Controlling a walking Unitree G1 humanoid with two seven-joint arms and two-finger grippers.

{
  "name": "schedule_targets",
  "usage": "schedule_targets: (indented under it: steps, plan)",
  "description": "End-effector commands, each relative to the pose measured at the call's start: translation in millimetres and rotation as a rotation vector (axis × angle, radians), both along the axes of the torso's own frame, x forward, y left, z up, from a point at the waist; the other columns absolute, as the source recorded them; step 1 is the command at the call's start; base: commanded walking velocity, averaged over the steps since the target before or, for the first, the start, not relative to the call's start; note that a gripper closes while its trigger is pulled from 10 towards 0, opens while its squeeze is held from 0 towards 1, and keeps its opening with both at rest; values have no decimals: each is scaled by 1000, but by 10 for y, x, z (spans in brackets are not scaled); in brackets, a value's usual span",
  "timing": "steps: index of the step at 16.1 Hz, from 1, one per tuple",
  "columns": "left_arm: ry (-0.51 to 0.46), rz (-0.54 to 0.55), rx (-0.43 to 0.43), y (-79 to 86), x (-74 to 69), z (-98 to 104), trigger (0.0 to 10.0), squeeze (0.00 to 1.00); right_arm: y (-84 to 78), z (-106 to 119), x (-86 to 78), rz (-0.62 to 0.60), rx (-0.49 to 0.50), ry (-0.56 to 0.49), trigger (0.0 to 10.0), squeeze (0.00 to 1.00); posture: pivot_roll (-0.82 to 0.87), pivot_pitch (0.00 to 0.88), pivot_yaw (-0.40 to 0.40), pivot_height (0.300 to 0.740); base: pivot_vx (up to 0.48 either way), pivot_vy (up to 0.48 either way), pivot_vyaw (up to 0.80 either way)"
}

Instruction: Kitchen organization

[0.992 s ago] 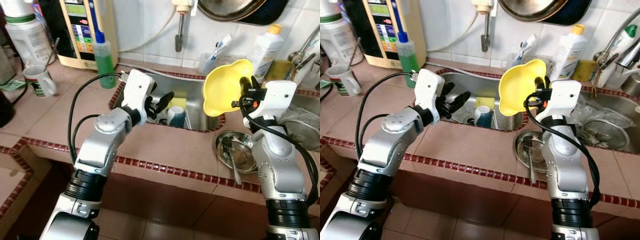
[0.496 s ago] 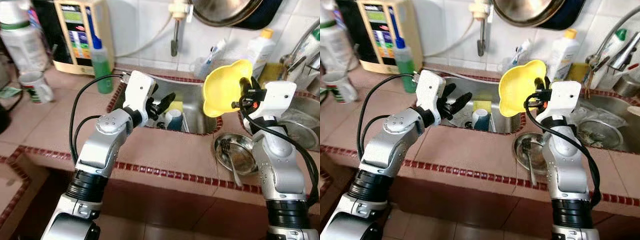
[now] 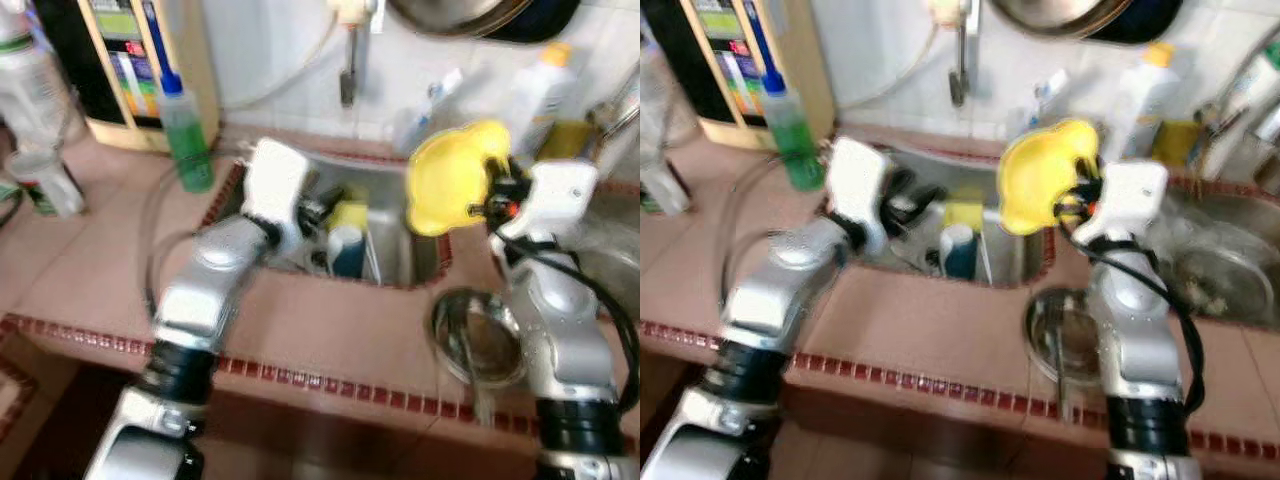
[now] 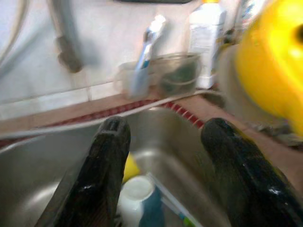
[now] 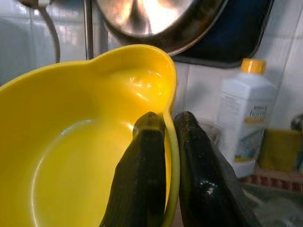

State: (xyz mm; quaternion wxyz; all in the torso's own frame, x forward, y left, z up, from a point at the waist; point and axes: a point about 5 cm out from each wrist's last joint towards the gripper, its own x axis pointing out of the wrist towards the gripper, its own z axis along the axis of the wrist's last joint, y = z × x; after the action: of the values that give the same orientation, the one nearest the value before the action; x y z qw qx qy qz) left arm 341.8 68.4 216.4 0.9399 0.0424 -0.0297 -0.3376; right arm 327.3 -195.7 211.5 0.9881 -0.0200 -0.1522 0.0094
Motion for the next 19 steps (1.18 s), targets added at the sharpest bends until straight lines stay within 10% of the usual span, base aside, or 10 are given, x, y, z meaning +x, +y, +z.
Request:
schedule_targets:
  steps: [1, 19]
  plan:
    - [-22, 22, 11, 74, 23, 61, 10000, 0, 39, 98, -3, 13, -2, -39, 10000, 0, -61, 40, -19, 740, 0, 0, 0]
    - [35, -219, 198, -68, -530, 53, 10000, 0, -311, -196, 477, 74, 206, 345, 10000, 0, 2, 177, 13, 740, 0, 0, 0]
